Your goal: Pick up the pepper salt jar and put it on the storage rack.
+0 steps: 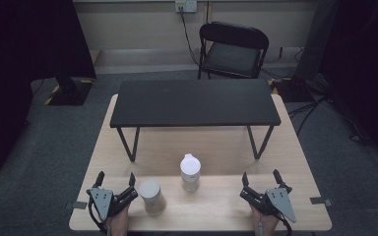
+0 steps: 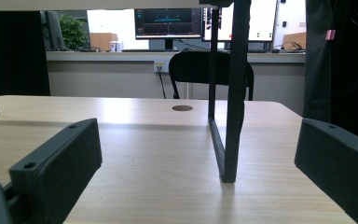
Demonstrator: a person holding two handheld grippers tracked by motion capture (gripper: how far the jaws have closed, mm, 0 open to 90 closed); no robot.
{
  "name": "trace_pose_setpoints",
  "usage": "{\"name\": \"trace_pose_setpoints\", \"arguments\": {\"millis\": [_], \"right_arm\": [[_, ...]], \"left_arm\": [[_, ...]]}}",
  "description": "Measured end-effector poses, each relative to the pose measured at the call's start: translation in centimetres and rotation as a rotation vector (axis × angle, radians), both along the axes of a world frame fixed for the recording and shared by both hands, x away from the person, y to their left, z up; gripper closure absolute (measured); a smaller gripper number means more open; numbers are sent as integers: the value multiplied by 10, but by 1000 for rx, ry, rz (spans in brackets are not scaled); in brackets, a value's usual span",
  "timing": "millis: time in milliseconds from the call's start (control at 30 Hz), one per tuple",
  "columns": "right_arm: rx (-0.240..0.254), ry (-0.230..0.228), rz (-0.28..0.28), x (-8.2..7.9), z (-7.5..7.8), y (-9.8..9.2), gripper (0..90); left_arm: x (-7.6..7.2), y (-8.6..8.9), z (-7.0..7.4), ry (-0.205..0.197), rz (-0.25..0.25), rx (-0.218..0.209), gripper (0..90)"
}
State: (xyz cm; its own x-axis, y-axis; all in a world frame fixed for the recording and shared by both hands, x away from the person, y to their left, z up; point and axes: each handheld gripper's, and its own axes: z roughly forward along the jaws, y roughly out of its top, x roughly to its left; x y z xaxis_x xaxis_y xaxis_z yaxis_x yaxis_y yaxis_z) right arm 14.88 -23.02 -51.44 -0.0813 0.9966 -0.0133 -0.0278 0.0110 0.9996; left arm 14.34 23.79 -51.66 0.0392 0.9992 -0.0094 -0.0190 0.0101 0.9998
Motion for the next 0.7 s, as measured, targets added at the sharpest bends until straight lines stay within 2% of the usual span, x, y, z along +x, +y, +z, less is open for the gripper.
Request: {"name": "trace_pose_setpoints", "arguments": {"millis": [467, 700], "right_arm": [[0, 0, -1, 0, 0, 0, 0], [0, -1, -2, 0, 0, 0, 0]], "left_arm": [[0, -2, 0, -2, 8, -1, 18], [4, -1, 4, 18, 6, -20, 4]]}}
